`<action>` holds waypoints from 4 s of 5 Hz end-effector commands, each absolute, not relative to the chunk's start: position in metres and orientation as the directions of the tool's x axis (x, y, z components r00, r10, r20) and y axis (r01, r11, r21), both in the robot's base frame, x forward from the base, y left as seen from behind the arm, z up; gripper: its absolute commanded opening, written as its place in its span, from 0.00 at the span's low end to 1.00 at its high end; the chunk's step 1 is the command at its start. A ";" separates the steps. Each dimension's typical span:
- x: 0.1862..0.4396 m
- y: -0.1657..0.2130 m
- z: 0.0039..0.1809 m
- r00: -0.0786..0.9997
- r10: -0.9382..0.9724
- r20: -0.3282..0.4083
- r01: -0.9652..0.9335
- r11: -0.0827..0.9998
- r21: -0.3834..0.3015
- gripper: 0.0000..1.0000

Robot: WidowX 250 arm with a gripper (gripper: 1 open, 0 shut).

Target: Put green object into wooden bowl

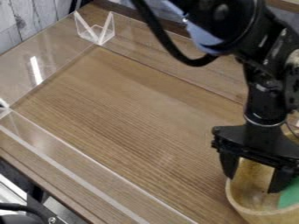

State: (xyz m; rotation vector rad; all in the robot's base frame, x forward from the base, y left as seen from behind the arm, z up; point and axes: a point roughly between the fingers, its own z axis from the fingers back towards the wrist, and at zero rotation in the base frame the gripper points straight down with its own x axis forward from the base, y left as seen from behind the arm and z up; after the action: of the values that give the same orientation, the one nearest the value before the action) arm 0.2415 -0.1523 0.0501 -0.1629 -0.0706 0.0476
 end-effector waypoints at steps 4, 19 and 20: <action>0.258 -0.141 0.077 0.979 -0.161 0.123 0.182 0.965 -0.190 0.00; 0.271 -0.135 0.113 0.961 0.179 0.210 -0.129 0.964 -0.231 1.00; 0.273 -0.129 0.117 0.955 0.205 0.213 -0.154 0.960 -0.234 1.00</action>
State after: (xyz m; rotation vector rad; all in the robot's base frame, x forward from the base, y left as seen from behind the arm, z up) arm 0.2669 -0.1286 0.0991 -0.1890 -0.1794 0.1826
